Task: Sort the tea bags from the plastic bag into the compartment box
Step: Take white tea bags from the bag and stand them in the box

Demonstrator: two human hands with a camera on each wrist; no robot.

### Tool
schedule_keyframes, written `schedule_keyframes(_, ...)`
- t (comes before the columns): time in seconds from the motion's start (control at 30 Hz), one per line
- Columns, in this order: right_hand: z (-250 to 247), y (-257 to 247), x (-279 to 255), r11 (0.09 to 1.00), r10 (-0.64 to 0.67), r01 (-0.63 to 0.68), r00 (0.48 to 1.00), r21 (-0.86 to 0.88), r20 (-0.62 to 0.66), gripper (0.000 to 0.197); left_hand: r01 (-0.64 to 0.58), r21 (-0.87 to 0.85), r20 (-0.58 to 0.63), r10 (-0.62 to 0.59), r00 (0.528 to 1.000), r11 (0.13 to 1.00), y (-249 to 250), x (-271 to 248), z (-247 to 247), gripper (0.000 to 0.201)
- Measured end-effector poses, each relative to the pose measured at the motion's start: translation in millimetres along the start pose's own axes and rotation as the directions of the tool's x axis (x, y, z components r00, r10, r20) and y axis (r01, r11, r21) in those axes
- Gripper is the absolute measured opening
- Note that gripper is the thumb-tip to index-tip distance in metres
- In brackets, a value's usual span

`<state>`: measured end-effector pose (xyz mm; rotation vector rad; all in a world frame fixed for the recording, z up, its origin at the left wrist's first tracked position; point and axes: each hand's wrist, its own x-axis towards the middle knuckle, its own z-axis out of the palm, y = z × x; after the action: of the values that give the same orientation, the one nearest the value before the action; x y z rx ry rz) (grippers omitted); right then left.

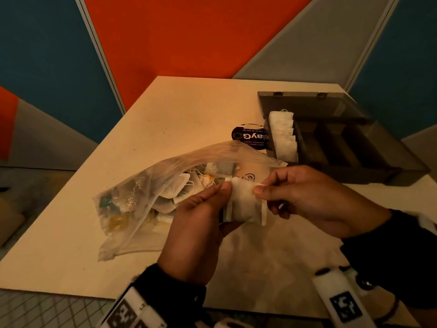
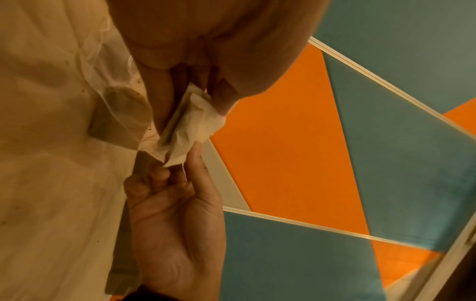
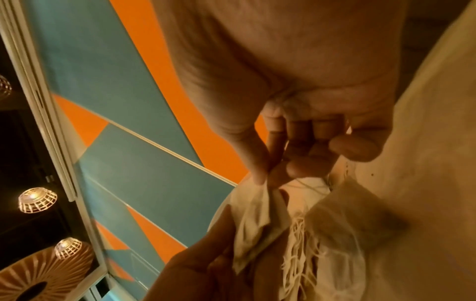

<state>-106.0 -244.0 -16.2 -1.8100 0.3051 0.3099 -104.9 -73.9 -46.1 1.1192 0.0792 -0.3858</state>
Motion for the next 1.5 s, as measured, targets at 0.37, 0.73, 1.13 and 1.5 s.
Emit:
schedule_keyframes(0.37, 21, 9, 3, 0.988, 0.021, -0.008, 0.996, 0.156, -0.082, 0.011, 0.022, -0.080, 0.029, -0.020, 0.999, 0.997, -3, -5, -7, 0.032)
schedule_keyframes(0.73, 55, -5, 8, 0.976, -0.013, 0.021, 0.999, 0.218, -0.038, 0.010, -0.049, 0.079, -0.058, 0.053, 0.997, 0.996, 3, -13, -24, 0.027)
schedule_keyframes(1.13, 66, -9, 8, 0.983, -0.158, 0.152, 0.986, -0.100, -0.059, 0.015, -0.106, 0.121, -0.166, 0.126, 0.978, 0.987, 4, -16, -31, 0.029)
schedule_keyframes(1.5, 94, -28, 76, 0.184, -0.551, 0.618, 0.709, -0.764, 0.440, 0.037, -0.252, 0.246, -0.303, 0.321, 0.897, 0.936, 20, -34, -44, 0.030)
